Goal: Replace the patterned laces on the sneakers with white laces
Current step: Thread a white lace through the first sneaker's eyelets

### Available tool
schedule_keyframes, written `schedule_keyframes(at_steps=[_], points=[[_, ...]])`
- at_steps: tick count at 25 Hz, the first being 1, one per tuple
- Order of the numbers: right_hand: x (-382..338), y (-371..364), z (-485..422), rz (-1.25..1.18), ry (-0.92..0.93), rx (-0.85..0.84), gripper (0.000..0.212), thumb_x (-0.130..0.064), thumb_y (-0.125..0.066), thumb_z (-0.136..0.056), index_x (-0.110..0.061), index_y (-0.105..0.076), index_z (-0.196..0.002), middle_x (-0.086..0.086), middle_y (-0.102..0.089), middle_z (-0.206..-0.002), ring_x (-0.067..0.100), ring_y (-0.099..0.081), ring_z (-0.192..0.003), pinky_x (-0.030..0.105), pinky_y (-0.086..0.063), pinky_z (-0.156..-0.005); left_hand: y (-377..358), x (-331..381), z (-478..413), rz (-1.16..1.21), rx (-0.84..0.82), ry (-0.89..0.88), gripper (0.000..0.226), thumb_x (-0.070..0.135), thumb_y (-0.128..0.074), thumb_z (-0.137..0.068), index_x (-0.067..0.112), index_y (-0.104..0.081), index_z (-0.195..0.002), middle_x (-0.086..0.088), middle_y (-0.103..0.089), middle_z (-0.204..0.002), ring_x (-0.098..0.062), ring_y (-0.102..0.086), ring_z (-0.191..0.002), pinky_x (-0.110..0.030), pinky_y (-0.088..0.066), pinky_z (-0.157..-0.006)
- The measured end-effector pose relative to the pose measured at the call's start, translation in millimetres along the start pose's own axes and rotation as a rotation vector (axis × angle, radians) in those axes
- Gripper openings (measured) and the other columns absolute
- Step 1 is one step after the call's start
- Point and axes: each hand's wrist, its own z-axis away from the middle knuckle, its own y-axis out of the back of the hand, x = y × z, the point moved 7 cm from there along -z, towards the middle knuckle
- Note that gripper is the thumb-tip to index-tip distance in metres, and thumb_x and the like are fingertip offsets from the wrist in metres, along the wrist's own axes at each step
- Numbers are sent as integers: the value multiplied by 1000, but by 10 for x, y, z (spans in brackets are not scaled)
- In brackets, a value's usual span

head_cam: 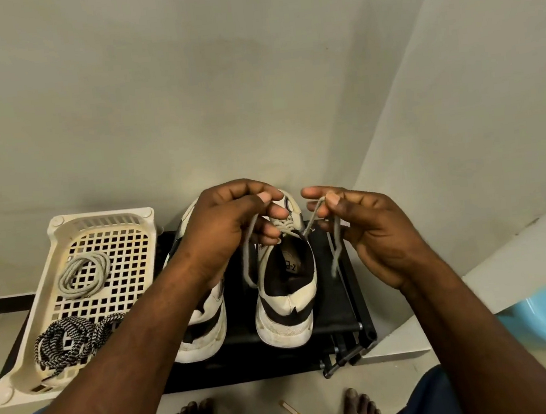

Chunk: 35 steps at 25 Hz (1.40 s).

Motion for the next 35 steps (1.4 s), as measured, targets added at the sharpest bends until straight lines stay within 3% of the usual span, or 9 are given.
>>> schedule_keyframes(at_steps=[6,10,17,19,21,24,27,30,35], points=[[-344,-154,92,-262,186,66,39,-28,-48,-102,2,-73,-98,25,-74,-112,40,-71,-105,37,-59,-89,-126,366,134,235,-122,-121,44,-9,-30,-99,-2,-67,-122,-24,-74,-116,-36,-74,-92,-38,-62,-79],[-719,-216,16,-300,319,15,37,-17,-42,-101,1,-71,-114,28,-70,-121,46,-69,-109,47,-57,-95,-165,770,93,117,-53,-207,29,-2,-53,-100,5,-66,-125,-13,-76,-118,-32,-77,-92,-38,-63,-78],[-1464,-345,-214,122,425,155,23,-9,-52,-107,-8,-73,-116,8,-78,-108,30,-76,-95,43,-60,-85,-141,1656,-30,-295,171,-341,24,31,-59,-105,20,-79,-98,-1,-71,-73,-18,-63,-54,-25,-47,-52],[-1556,-390,-214,143,438,198,21,-7,-56,-105,-12,-72,-118,6,-79,-103,26,-77,-88,37,-62,-79,-183,1784,-36,-391,215,-375,23,35,-60,-104,26,-80,-94,8,-71,-81,-12,-64,-56,-20,-46,-53],[-1612,-417,-206,117,447,231,24,-6,-58,-104,-16,-66,-124,4,-80,-103,25,-77,-86,35,-62,-77,-229,1830,-48,-372,223,-366,20,34,-62,-102,29,-80,-95,10,-74,-94,-8,-70,-66,-22,-49,-57],[-1657,-439,-211,90,446,271,33,-6,-61,-103,-21,-53,-132,1,-80,-107,25,-78,-85,37,-64,-79,-229,1825,-84,-294,241,-348,10,29,-70,-98,26,-79,-103,6,-78,-89,-9,-72,-74,-23,-51,-63],[-1686,-427,-218,140,426,328,26,-9,-64,-102,-19,-57,-125,-1,-81,-102,22,-79,-81,36,-63,-75,-197,1841,-105,-248,283,-360,8,24,-79,-90,22,-77,-98,3,-79,-85,-10,-73,-79,-22,-54,-67],[-1694,-424,-217,165,410,327,15,-10,-65,-101,-17,-63,-115,-1,-81,-96,21,-79,-78,34,-63,-72,-233,1831,-94,-176,252,-352,4,19,-79,-89,18,-78,-93,1,-79,-87,-1,-68,-72,-13,-48,-59],[-1641,-455,-200,240,437,284,9,-13,-68,-100,-18,-69,-107,0,-79,-90,19,-78,-77,29,-61,-66,-267,1674,-107,-120,175,-295,12,23,-80,-89,18,-77,-100,-3,-78,-88,-1,-61,-64,-16,-46,-57]])
